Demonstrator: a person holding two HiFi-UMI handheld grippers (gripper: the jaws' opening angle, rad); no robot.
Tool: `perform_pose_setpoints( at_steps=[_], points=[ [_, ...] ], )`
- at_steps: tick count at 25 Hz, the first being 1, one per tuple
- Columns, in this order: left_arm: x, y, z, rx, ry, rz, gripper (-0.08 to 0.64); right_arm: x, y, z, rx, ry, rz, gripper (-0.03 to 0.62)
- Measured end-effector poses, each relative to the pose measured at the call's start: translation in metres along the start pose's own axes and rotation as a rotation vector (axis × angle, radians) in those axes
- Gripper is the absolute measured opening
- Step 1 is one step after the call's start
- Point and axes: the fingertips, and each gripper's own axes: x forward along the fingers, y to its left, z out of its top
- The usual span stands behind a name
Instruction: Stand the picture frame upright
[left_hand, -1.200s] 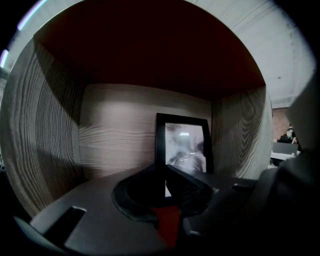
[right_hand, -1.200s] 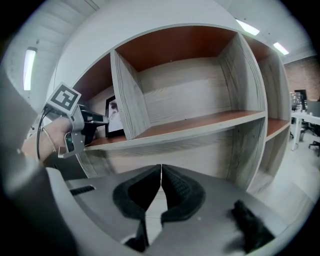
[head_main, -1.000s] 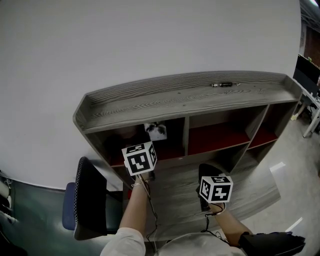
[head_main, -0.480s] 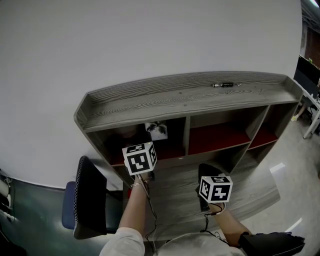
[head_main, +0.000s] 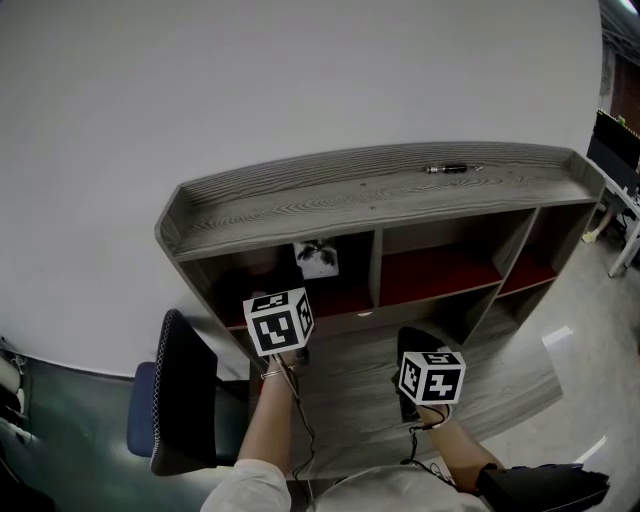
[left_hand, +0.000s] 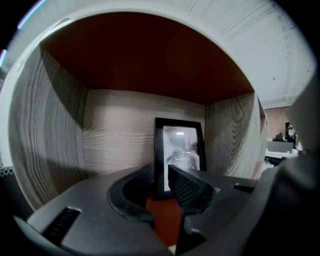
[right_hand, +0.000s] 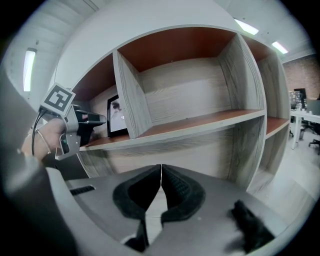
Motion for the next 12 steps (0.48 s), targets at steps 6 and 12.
perform_pose_setpoints(
  at_steps=[6, 12],
  points=[
    [-0.029, -0.004, -0.004, 0.005, -0.016, -0.023, 0.100, -0.005, 0.012, -0.005, 0.004, 0.002, 0.010, 0.032],
    [-0.061, 0.001, -0.017, 0.015, -0.028, -0.012, 0.088, -0.008, 0.031, -0.014, 0.003, 0.006, 0.029, 0.032]
  ],
)
